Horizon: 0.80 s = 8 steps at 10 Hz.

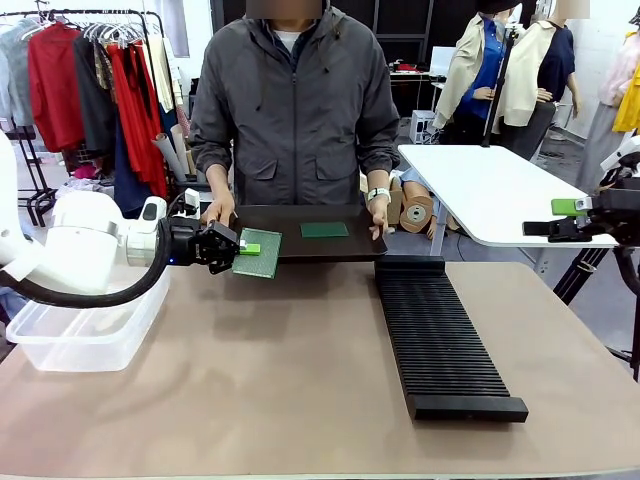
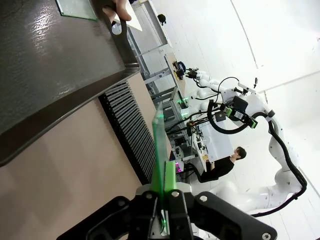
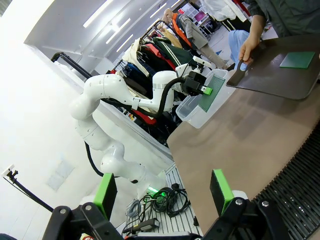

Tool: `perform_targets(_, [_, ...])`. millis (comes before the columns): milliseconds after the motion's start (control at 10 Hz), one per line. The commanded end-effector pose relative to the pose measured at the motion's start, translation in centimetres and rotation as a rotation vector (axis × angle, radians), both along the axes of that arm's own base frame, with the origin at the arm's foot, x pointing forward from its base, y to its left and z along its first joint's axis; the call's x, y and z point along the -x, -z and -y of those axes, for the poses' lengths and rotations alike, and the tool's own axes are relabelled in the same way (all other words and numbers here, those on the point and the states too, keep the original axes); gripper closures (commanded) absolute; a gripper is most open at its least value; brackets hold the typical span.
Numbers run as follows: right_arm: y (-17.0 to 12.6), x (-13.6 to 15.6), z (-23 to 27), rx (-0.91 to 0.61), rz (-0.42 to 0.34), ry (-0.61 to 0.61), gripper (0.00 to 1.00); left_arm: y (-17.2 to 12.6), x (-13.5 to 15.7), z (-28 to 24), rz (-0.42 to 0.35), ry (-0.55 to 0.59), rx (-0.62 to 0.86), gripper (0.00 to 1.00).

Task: Sort PCBs into racks and boxes based on the side picked up.
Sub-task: If the short side of the Blank PCB is picked up, insert it into the PCB Rack ; if the long side is picked up, place it in the Organizing box.

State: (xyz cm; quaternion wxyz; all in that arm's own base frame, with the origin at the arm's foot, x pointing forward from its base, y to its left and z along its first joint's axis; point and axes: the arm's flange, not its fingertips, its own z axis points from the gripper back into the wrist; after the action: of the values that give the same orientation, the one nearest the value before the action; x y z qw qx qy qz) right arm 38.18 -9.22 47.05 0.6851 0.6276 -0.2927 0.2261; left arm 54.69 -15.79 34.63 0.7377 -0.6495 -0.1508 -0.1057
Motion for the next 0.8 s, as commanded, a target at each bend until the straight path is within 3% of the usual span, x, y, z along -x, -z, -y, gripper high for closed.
perform_targets(0, [-0.2, 0.0, 0.0, -0.004, 0.009, -0.006, 0.0, -0.1, -0.1, 0.1, 0.0, -0.012, 0.011, 1.0])
perform_targets(700, [-0.2, 0.0, 0.0, -0.004, 0.009, -0.006, 0.0, -3.8, -1.1, -2.6, 0.05, -0.071, 0.005, 1.0])
